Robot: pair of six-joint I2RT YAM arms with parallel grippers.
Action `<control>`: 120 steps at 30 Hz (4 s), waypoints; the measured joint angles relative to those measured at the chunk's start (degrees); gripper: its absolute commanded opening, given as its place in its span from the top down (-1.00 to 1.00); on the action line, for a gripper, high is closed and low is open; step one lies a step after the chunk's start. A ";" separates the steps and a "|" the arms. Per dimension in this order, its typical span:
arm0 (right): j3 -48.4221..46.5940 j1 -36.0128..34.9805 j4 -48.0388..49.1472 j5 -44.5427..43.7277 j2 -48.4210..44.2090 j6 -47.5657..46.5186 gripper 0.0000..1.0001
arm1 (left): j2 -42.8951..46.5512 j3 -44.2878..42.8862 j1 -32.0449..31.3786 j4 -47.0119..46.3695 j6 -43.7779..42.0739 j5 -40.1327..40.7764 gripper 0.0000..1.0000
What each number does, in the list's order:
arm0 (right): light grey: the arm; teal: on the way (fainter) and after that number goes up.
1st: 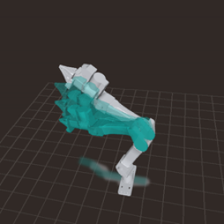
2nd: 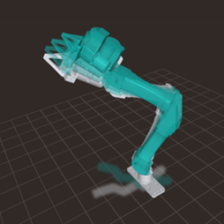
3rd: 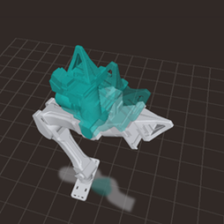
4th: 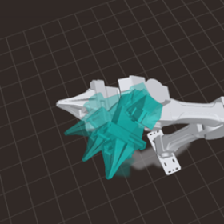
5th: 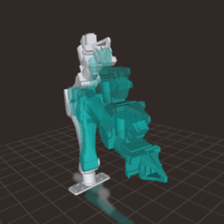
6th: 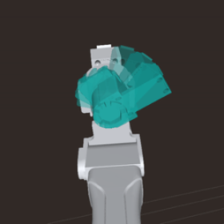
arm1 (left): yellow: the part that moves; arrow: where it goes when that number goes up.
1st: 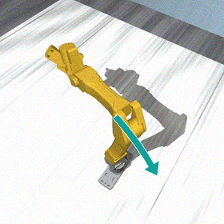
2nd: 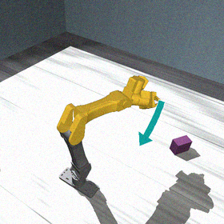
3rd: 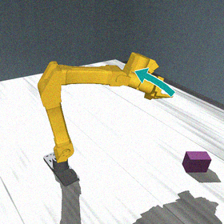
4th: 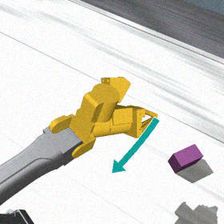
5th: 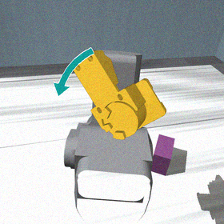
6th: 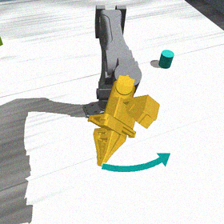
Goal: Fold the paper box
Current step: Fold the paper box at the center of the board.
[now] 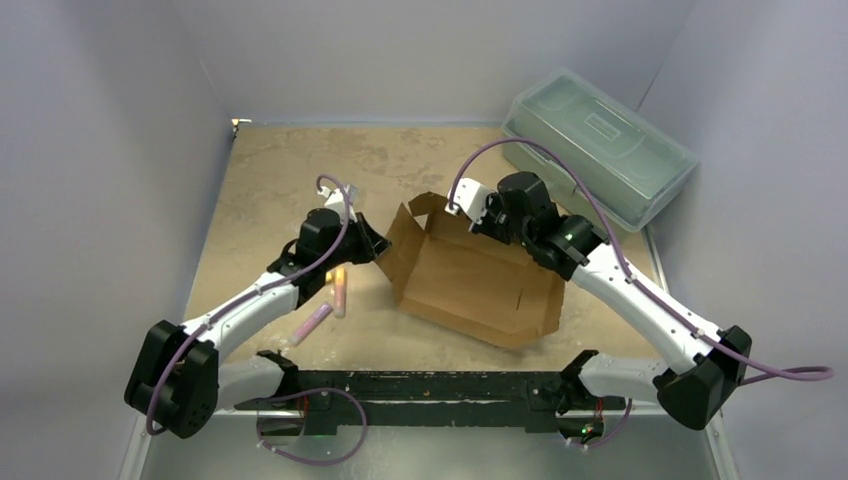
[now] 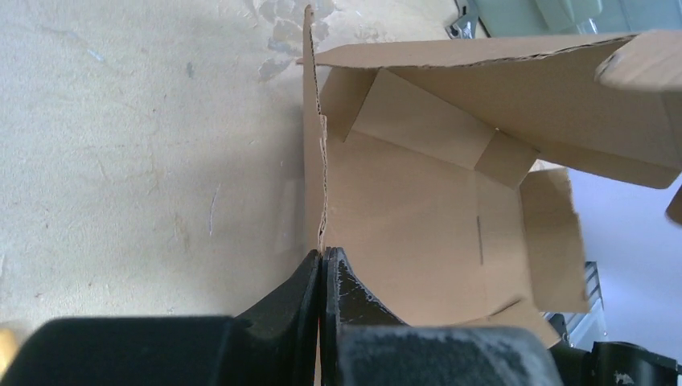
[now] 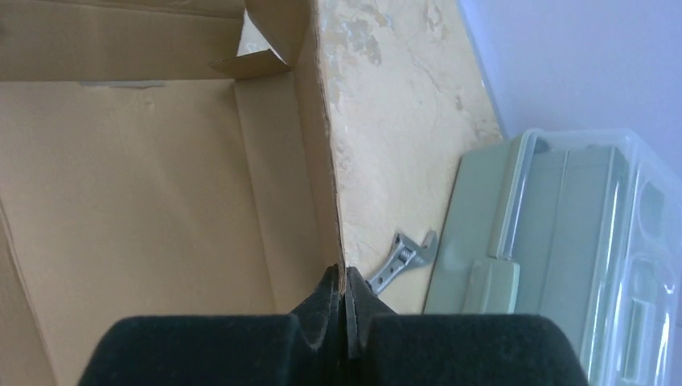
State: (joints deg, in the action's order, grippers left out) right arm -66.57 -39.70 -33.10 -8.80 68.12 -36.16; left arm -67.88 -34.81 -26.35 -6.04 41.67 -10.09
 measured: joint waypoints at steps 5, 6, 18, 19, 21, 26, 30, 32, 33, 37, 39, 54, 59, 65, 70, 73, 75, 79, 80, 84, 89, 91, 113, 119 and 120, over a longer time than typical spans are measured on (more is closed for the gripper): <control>-3.45 1.53 -2.56 3.13 0.76 0.17 1.00 | 2.34 1.22 0.07 -2.45 -5.07 -0.90 1.00; -4.83 2.08 -3.39 3.91 0.76 0.24 1.00 | 3.10 1.51 0.09 -3.15 -6.56 -0.83 1.00; -16.79 9.66 -4.72 14.27 -5.55 4.20 1.00 | 10.40 1.90 0.09 -14.03 -24.15 -0.09 1.00; -16.79 10.51 -4.81 15.82 -6.14 4.57 1.00 | 10.45 1.90 0.09 -14.10 -25.33 0.11 1.00; -16.76 11.91 -5.07 18.73 -6.91 5.14 1.00 | 10.45 1.90 0.09 -14.05 -27.30 0.39 1.00; -15.28 13.97 -4.57 24.65 -8.63 6.67 1.00 | 8.92 0.72 0.04 -13.73 -31.78 0.96 1.00; -14.08 15.10 -3.39 26.29 -9.25 7.26 1.00 | 6.16 -1.29 -0.04 -13.64 -34.67 1.27 1.00; -14.95 15.30 -2.95 26.36 -8.44 7.19 1.00 | 4.55 -2.56 -0.04 -13.75 -35.95 1.31 1.00; -16.11 15.34 -2.86 26.36 -7.56 7.06 1.00 | 3.91 -3.06 -0.04 -14.08 -36.44 1.33 1.00; -23.04 15.37 -2.29 26.34 -2.99 6.51 1.00 | 1.86 -4.22 -0.04 -18.08 -38.05 1.31 1.00; -25.73 15.39 -1.99 26.45 -1.64 6.03 1.00 | 1.27 -4.22 -0.04 -20.65 -38.36 1.31 1.00; -24.61 15.39 -4.61 33.33 -4.79 -5.01 1.00 | -0.74 7.45 -0.07 -37.77 -39.36 3.17 1.00; -14.67 15.39 -5.05 37.66 -6.95 -7.48 1.00 | -1.49 16.11 -1.51 -42.25 -38.62 6.10 1.00; -10.19 15.37 -6.75 42.80 -7.72 -8.52 1.00 | -1.42 20.31 -3.93 -44.85 -37.99 8.09 1.00; -10.01 15.39 -6.75 43.78 -9.29 -8.46 1.00 | -0.31 22.56 -5.09 -47.32 -37.79 8.90 1.00; -10.01 15.39 -6.69 43.54 -9.57 -8.46 1.00 | -0.04 24.63 -5.68 -49.09 -37.27 9.09 0.98; -10.19 15.39 -6.78 43.08 -9.49 -8.46 1.00 | -0.02 26.23 -5.97 -50.21 -36.30 9.07 0.90; -12.44 15.39 -6.95 42.69 -8.66 -8.50 1.00 | 0.04 27.06 -6.05 -50.53 -34.58 8.66 0.45; -13.09 15.39 -6.95 42.69 -8.50 -8.52 1.00 | 0.37 27.06 -6.05 -50.47 -33.70 8.39 0.31; -14.69 15.37 -7.28 42.82 -8.63 -9.18 1.00 | 3.21 26.80 -6.05 -49.90 -30.53 7.96 -0.09; -14.75 15.37 -8.81 42.75 -8.87 -10.25 1.00 | 7.65 22.82 -6.05 -43.58 -26.53 9.88 -0.24; -14.75 15.37 -9.09 42.56 -8.94 -10.49 1.00 | 8.83 20.13 -6.05 -39.65 -25.49 11.23 -0.23; -14.75 15.34 -9.33 38.40 -8.87 -11.06 1.00 | 8.70 5.20 -3.65 -4.81 -16.06 10.25 -0.06; -14.75 15.34 -9.29 38.32 -8.83 -11.06 1.00 | -1.09 0.87 0.22 -4.15 -14.73 3.82 1.00; -14.75 15.34 -9.16 38.25 -8.76 -11.04 1.00 | -2.45 0.39 0.57 -4.15 -14.36 2.47 1.00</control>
State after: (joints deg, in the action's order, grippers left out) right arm -81.32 -24.36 -42.26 29.45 59.35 -47.20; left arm -70.32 -34.41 -25.78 -10.20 27.31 -7.62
